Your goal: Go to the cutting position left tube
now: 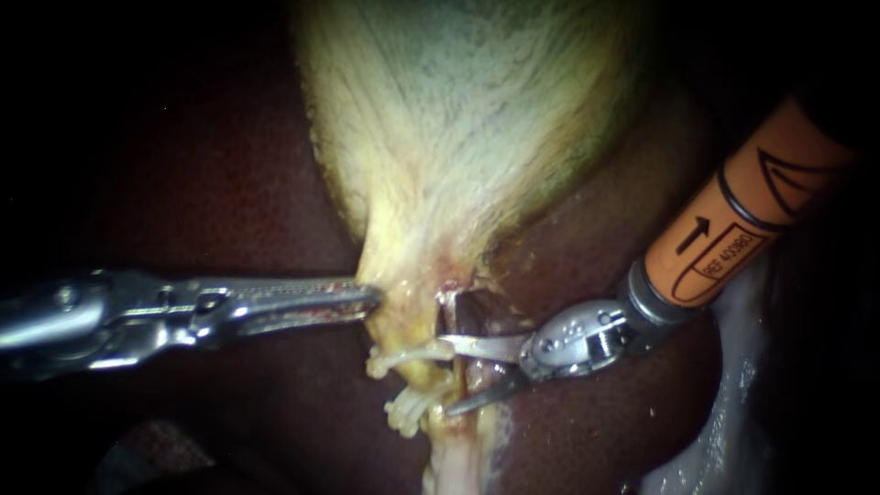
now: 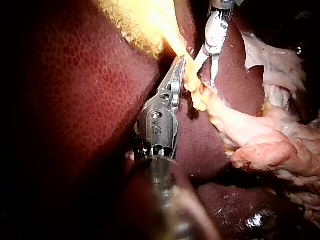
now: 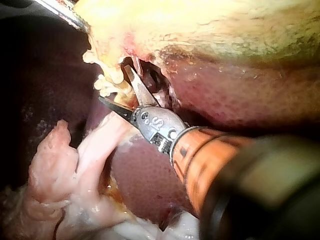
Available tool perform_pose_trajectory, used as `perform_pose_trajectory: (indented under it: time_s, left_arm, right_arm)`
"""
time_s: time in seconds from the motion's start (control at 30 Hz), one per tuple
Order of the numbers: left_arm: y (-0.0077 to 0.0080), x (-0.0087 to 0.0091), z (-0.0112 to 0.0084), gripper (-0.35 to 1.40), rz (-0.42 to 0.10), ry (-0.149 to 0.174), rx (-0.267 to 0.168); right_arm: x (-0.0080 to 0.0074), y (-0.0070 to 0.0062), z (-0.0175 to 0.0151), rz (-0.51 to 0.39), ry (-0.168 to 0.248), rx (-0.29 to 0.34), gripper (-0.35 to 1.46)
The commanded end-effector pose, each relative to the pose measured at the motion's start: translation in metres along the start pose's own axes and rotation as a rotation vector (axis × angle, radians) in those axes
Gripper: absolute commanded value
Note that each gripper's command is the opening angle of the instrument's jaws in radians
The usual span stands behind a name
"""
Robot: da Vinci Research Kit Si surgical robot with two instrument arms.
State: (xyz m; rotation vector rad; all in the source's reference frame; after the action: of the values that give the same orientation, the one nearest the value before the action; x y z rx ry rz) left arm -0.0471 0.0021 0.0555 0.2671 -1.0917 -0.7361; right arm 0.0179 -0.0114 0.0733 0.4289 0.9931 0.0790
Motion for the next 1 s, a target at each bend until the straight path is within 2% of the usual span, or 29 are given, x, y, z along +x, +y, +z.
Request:
perform_pose_trajectory:
  time_s: [0.03, 0.27, 0.43, 0.57, 0.73, 1.0]
  left_arm:
    - [0.0002, 0.0002, 0.0003, -0.13, 0.000, 0.001, -0.001]
    - [0.0014, 0.0004, 0.0020, -0.13, -0.001, 0.000, 0.004]
    - [0.0018, 0.0004, 0.0028, -0.13, -0.007, 0.000, 0.007]
    - [0.0018, 0.0004, 0.0028, -0.13, -0.007, 0.000, 0.007]
    - [0.0016, 0.0004, 0.0029, -0.13, -0.006, 0.000, 0.008]
    - [0.0011, 0.0004, 0.0031, -0.13, -0.005, 0.000, 0.011]
  right_arm:
    - [0.0000, -0.0001, 0.0003, -0.001, 0.002, 0.014, 1.43]
    - [-0.0002, -0.0016, 0.0029, 0.008, 0.035, 0.092, 1.42]
    - [0.0008, -0.0021, 0.0039, 0.027, 0.084, 0.143, 1.36]
    - [0.0014, -0.0019, 0.0048, 0.056, 0.117, 0.163, 1.36]
    - [0.0017, -0.0009, 0.0060, 0.093, 0.141, 0.160, 1.36]
    - [0.0019, -0.0003, 0.0069, 0.195, 0.152, 0.162, 1.36]
